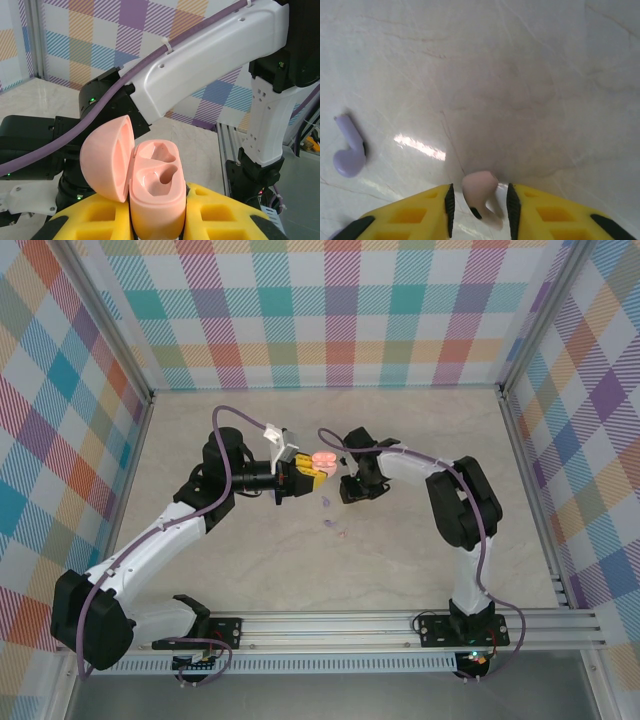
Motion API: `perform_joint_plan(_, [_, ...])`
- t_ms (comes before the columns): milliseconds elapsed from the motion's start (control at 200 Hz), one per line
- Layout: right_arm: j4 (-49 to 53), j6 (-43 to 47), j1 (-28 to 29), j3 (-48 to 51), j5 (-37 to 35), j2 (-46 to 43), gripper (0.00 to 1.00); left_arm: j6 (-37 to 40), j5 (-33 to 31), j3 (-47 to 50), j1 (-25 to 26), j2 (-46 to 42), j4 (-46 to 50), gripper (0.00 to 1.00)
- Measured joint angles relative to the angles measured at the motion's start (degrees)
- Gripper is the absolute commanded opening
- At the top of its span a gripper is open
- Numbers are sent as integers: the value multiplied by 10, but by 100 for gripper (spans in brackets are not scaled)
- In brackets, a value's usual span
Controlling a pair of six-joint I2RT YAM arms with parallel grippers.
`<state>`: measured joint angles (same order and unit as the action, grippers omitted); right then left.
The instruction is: Insert the wireless bluetooth earbuds into the charging case
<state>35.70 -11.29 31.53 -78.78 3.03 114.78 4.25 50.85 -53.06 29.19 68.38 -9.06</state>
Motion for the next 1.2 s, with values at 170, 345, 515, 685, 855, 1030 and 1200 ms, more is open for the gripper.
perform_joint_plan(170, [6,-3,0,5,-11,-6,44,0,0,0,0,0,-1,16])
perform_joint_plan(345, [25,4,0,-8,-13,-6,44,0,0,0,0,0,-1,15])
perform_joint_plan(515, [41,23,0,-49,-13,7,43,-1,0,0,0,0,-1,15])
perform_joint_plan(685, [54,37,0,-75,-12,33,43,-2,0,0,0,0,-1,15])
perform_joint_plan(855, [71,49,0,-94,-14,56,43,-2,0,0,0,0,-1,16])
perform_joint_plan(1030, [84,62,2,-107,-14,63,43,-2,0,0,0,0,-1,15])
perform_joint_plan(1200, [93,74,6,-115,-21,67,42,-2,0,0,0,0,-1,16])
